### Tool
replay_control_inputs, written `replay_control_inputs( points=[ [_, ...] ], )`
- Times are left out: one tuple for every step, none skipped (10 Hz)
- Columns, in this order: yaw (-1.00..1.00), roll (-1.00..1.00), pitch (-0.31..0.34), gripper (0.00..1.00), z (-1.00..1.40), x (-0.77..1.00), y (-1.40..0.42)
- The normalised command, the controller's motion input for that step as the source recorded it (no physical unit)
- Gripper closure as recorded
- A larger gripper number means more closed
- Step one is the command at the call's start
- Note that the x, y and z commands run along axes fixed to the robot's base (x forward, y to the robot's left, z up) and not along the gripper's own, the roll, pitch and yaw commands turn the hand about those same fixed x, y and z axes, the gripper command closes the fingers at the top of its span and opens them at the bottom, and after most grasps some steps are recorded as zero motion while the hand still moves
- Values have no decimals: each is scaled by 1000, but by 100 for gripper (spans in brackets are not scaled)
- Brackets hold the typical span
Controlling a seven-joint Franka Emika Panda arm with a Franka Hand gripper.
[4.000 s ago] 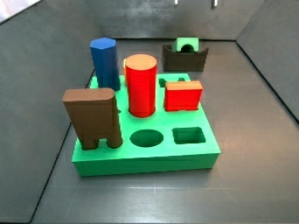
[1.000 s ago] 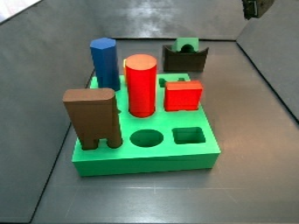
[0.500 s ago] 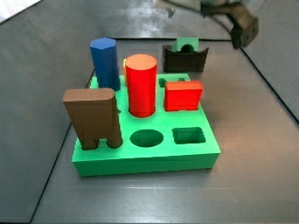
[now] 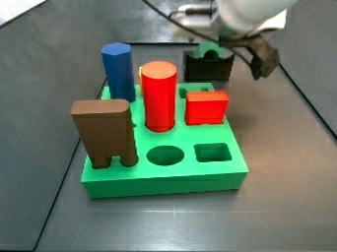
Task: Pick up the arch object. Move up. Place the arch object on the fixture. Regrasp the arch object. Rotate the arch object. Move to above the board. Insert the arch object.
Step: Regrasp the arch object, then rotate the arch object.
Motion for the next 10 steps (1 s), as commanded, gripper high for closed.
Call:
replay_control_inputs(
  points=[
    [-33,58,5,0,-731,88,20],
    [-14,63,22,0,-534,84,9],
    [-5,66,28,0,-441,80,6],
    [20,62,26,0,-258,76,5],
    [27,54,36,0,-178,27,-2],
    [0,0,0,100,0,0,0],
    [0,0,0,100,1000,-856,125],
    [0,-7,-5,100,1000,-857,124],
    [11,-71,-49,100,1000,-856,114],
    [17,-90,-57,100,1000,-859,106]
  ],
)
